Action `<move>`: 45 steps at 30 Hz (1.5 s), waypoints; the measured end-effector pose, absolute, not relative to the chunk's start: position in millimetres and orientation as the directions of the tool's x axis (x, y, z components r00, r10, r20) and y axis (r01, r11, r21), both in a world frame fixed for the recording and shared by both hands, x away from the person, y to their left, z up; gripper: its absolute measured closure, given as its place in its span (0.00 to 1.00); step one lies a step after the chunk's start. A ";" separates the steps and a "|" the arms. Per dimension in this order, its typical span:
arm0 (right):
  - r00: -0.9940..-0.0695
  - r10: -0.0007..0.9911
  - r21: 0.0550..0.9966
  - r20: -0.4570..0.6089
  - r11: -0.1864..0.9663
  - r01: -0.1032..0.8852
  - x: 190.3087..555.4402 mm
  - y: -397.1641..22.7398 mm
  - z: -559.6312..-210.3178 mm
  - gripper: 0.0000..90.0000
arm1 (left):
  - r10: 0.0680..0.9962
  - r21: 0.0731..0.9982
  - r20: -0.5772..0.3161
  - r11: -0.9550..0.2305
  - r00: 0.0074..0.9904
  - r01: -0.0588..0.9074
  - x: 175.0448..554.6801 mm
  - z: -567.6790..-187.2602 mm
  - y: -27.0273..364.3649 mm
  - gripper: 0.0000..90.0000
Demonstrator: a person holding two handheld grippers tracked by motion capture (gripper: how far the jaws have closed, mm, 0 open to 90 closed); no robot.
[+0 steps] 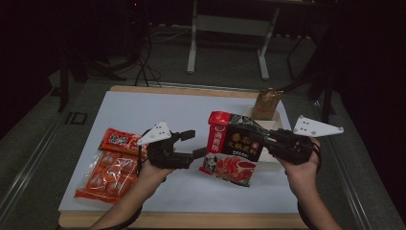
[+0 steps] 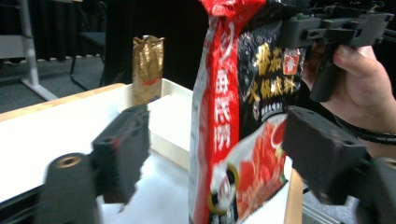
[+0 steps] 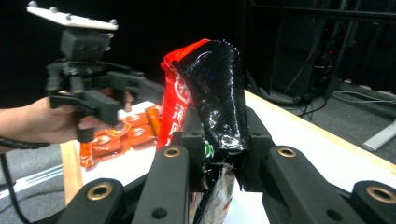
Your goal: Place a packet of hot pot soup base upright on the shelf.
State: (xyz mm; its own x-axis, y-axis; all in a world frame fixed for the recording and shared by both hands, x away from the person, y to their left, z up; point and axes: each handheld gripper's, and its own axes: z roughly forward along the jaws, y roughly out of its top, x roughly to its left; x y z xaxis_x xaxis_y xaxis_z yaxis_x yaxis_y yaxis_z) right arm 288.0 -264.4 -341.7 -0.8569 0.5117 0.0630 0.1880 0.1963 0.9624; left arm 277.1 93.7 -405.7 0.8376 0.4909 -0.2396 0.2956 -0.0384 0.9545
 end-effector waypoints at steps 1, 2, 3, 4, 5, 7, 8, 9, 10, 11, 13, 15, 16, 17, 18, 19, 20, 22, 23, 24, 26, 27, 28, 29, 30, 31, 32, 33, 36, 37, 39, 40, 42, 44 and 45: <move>-0.857 0.511 0.963 0.063 0.193 0.186 289.0 -265.8 -341.0 0.85 | 0.496 0.954 -0.237 -0.043 0.835 0.297 275.4 -406.2 94.7 0.23; -0.856 0.513 0.964 0.060 0.191 0.182 290.1 -267.2 -340.1 0.85 | 0.511 0.954 -0.229 -0.053 0.828 0.296 273.2 -407.0 95.4 0.20; -0.855 0.515 0.965 0.060 0.188 0.181 291.3 -268.7 -339.0 0.85 | 0.525 0.954 -0.216 -0.068 0.823 0.293 271.0 -408.0 95.9 0.18; -0.855 0.515 0.966 0.060 0.185 0.179 292.7 -270.2 -337.8 0.85 | 0.530 0.953 -0.207 -0.081 0.823 0.292 268.7 -409.3 96.7 0.16; -0.856 0.514 0.967 0.058 0.183 0.175 294.2 -271.7 -336.6 0.85 | 0.532 0.955 -0.198 -0.084 0.823 0.284 266.1 -411.2 97.4 0.14; -0.851 0.523 0.967 0.055 0.184 0.175 297.0 -273.9 -333.8 0.85 | 0.539 0.949 -0.184 -0.121 0.822 0.292 262.2 -414.4 99.3 0.09; -0.851 0.523 0.967 0.055 0.184 0.175 297.0 -273.9 -333.8 0.85 | 0.539 0.949 -0.184 -0.121 0.822 0.292 262.2 -414.4 99.3 0.05; -0.848 0.527 0.967 0.052 0.185 0.174 298.5 -275.2 -332.4 0.85 | 0.546 0.947 -0.177 -0.134 0.819 0.293 258.1 -417.9 102.4 0.05; -0.841 0.539 0.968 0.043 0.186 0.168 300.3 -277.2 -329.7 0.85 | 0.549 0.944 -0.181 -0.135 0.816 0.300 256.2 -420.1 104.7 0.03; -0.838 0.544 0.969 0.040 0.183 0.165 301.6 -279.0 -328.3 0.85 | 0.561 0.944 -0.178 -0.134 0.808 0.301 253.9 -422.5 107.0 0.02; -0.830 0.557 0.971 0.030 0.181 0.157 304.4 -283.1 -325.4 0.85 | 0.556 0.943 -0.186 -0.131 0.810 0.306 250.9 -427.2 111.5 0.02; -0.823 0.567 0.973 0.028 0.172 0.152 307.8 -288.4 -322.9 0.85 | 0.565 0.939 -0.196 -0.129 0.801 0.320 246.6 -433.9 116.9 0.02; -0.819 0.573 0.974 0.027 0.169 0.151 309.7 -291.1 -321.8 0.85 | 0.559 0.936 -0.201 -0.133 0.804 0.327 245.2 -436.8 119.1 0.02; -0.820 0.572 0.976 0.025 0.163 0.144 311.6 -293.9 -321.1 0.84 | 0.558 0.933 -0.207 -0.136 0.804 0.335 244.1 -438.7 120.2 0.02; -0.821 0.571 0.977 0.012 0.170 0.132 312.8 -295.8 -320.4 0.84 | 0.565 0.933 -0.196 -0.145 0.802 0.330 240.9 -442.4 122.3 0.02; -0.809 0.588 0.977 0.011 0.166 0.134 315.2 -299.9 -319.2 0.85 | 0.562 0.934 -0.193 -0.147 0.804 0.326 239.4 -444.4 123.3 0.02; -0.805 0.594 0.978 0.008 0.164 0.131 316.3 -301.8 -318.8 0.85 | 0.561 0.933 -0.190 -0.152 0.806 0.325 237.4 -447.1 124.4 0.02; -0.789 0.615 0.979 -0.005 0.166 0.122 318.2 -306.5 -317.5 0.85 | 0.554 0.938 -0.175 -0.159 0.814 0.309 233.3 -452.9 127.2 0.02; -0.780 0.626 0.980 -0.006 0.159 0.120 319.2 -309.1 -317.3 0.85 | 0.556 0.937 -0.162 -0.173 0.815 0.304 231.5 -455.5 128.4 0.02; -0.775 0.631 0.981 -0.012 0.159 0.114 320.9 -311.8 -317.1 0.85 | 0.562 0.938 -0.151 -0.179 0.813 0.298 229.3 -458.0 129.6 0.02; -0.762 0.647 0.983 -0.029 0.158 0.097 324.3 -317.7 -317.1 0.84 | 0.566 0.938 -0.149 -0.178 0.811 0.297 226.1 -463.1 133.0 0.02; -0.761 0.647 0.983 -0.037 0.159 0.088 326.2 -320.4 -317.4 0.84 | 0.571 0.938 -0.153 -0.173 0.807 0.300 224.6 -465.3 134.7 0.02; -0.756 0.653 0.982 -0.040 0.166 0.091 328.6 -323.3 -317.3 0.84 | 0.573 0.938 -0.160 -0.165 0.804 0.305 223.4 -467.6 136.3 0.02; -0.748 0.662 0.982 -0.040 0.165 0.094 330.5 -326.3 -317.5 0.84 | 0.576 0.935 -0.166 -0.167 0.800 0.314 222.6 -469.4 137.8 0.02; -0.747 0.663 0.982 -0.049 0.169 0.085 332.7 -329.4 -318.0 0.85 | 0.581 0.934 -0.169 -0.164 0.796 0.318 221.7 -471.1 139.2 0.02; -0.741 0.669 0.981 -0.064 0.178 0.076 334.6 -332.2 -318.3 0.85 | 0.582 0.933 -0.176 -0.160 0.794 0.324 221.0 -472.9 140.6 0.02; -0.733 0.678 0.980 -0.066 0.181 0.079 336.1 -334.7 -318.4 0.85 | 0.582 0.930 -0.190 -0.152 0.791 0.335 220.3 -474.7 142.0 0.02; -0.723 0.688 0.980 -0.062 0.179 0.086 337.7 -337.2 -318.4 0.85 | 0.583 0.929 -0.205 -0.137 0.786 0.344 219.6 -476.8 143.1 0.02; -0.705 0.708 0.978 -0.041 0.172 0.115 345.3 -346.3 -318.7 0.85 | 0.588 0.926 -0.211 -0.135 0.781 0.353 217.9 -482.2 145.2 0.02; -0.703 0.710 0.978 -0.045 0.174 0.113 347.1 -348.3 -319.3 0.85 | 0.590 0.925 -0.212 -0.136 0.779 0.355 217.2 -485.0 145.3 0.02; -0.692 0.721 0.976 -0.043 0.178 0.125 353.8 -354.3 -320.9 0.85 | 0.586 0.922 -0.222 -0.133 0.779 0.363 216.1 -489.2 145.2 0.02; -0.691 0.722 0.976 -0.046 0.179 0.122 356.1 -356.4 -321.9 0.85 | 0.586 0.923 -0.221 -0.131 0.780 0.361 215.4 -490.9 145.3 0.02; -0.681 0.730 0.975 -0.062 0.191 0.117 360.9 -359.7 -323.2 0.85 | 0.582 0.920 -0.231 -0.130 0.780 0.370 214.9 -493.7 145.4 0.02; -0.666 0.742 0.975 -0.076 0.195 0.106 365.1 -362.1 -324.5 0.85 | 0.581 0.917 -0.245 -0.121 0.776 0.380 214.3 -496.3 145.8 0.02; -0.662 0.745 0.975 -0.080 0.197 0.103 366.7 -362.9 -324.8 0.85 | 0.580 0.916 -0.250 -0.118 0.775 0.384 214.0 -497.7 146.1 0.02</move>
State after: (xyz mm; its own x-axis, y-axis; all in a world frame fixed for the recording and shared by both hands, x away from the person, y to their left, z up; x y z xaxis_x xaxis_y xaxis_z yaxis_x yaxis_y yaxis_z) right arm 366.7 -362.9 -324.8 -0.6624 0.7449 -0.0802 0.1033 0.1969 0.9750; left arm 214.0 146.1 -497.7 0.7753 0.5800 -0.2500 0.3836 -0.1180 0.9159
